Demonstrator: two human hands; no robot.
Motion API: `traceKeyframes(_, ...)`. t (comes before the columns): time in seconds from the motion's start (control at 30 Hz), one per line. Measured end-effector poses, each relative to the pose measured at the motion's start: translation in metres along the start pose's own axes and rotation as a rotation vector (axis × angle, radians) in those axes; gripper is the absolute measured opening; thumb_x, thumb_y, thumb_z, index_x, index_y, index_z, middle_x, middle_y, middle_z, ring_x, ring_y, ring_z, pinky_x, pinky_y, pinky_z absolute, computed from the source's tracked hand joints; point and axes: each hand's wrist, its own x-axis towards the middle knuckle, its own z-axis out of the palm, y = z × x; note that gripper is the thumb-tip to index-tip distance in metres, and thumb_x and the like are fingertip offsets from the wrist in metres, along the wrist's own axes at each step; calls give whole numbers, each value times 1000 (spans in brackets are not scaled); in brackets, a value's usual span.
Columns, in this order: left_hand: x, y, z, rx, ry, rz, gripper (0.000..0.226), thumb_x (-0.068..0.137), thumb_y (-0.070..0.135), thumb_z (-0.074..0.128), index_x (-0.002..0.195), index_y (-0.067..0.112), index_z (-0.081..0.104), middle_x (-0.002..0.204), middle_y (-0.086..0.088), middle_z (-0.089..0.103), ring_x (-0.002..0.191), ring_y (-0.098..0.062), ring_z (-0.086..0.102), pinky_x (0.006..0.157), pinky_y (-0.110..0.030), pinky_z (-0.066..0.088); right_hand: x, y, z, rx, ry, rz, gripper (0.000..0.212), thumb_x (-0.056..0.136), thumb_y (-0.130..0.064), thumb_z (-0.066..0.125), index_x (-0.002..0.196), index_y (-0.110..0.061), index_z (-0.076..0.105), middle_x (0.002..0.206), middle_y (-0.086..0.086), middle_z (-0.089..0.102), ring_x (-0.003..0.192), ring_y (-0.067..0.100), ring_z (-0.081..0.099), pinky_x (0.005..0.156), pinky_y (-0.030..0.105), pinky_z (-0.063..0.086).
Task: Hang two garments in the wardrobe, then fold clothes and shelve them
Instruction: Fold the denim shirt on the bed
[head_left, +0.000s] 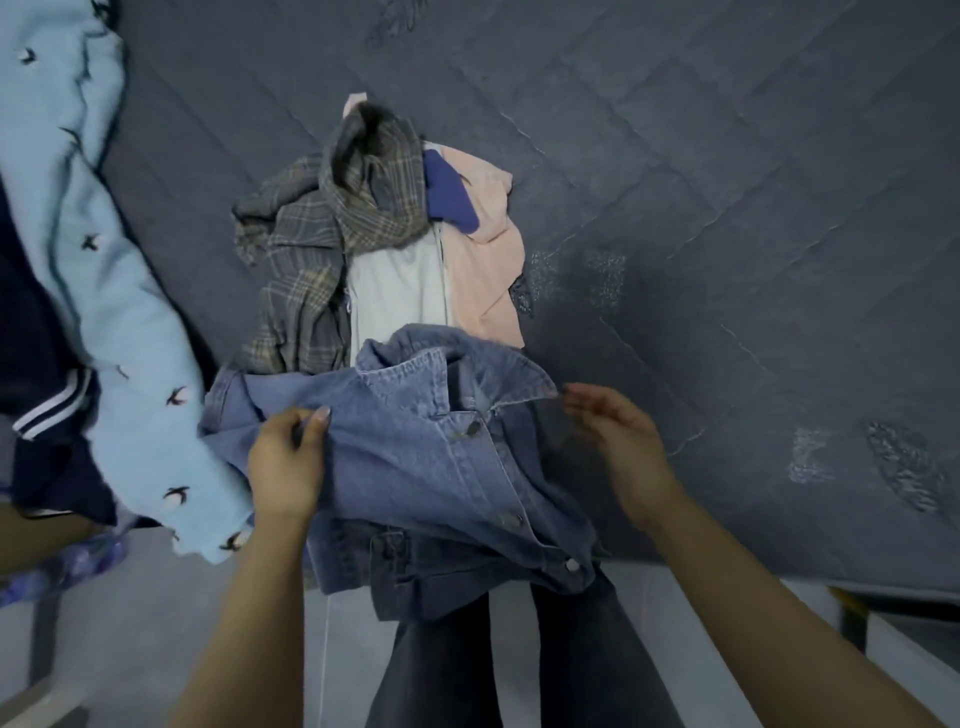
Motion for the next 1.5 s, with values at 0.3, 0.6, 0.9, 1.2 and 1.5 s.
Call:
traceKeyframes(0.3,18,-7,3,-159,-82,-96,26,101,22,51,81,9,61,80,-2,59,81,-17,52,76,-31,40,64,7,41,-370,-292,178,42,95,-18,60,136,-16,52,132,1,58,114,10,58,94,23,51)
traceKeyframes(0.6,27,46,-74,-806,-260,-156,16,100,18,48,102,8,60,88,-5,67,77,-13,64,65,-20,53,30,-69,58,-27,-258,109,28,89,-22,63,111,-6,72,110,12,72,100,25,69,80,29,58)
traceKeyframes(0.9,-1,197,-186,-809,-425,301,37,98,13,51,73,25,76,74,10,72,69,3,64,63,-10,50,-132,-236,29,-88,39,-314,20,88,-22,66,90,-2,69,86,12,68,80,19,61,64,23,50)
traceKeyframes(1.2,-58,352,-273,-680,-591,756,14,93,20,60,88,12,70,85,4,69,78,-2,60,70,-10,49,-315,-348,-18,-438,392,-766,23,80,-30,76,76,-8,72,71,5,67,67,10,54,59,28,41)
traceKeyframes(1.5,-131,496,-340,-329,-543,1278,7,77,11,79,80,15,74,78,4,74,72,-1,63,65,-10,49,-472,-438,-77,-830,769,-1110,46,86,-35,71,58,-11,44,52,-5,37,56,2,33,53,24,27)
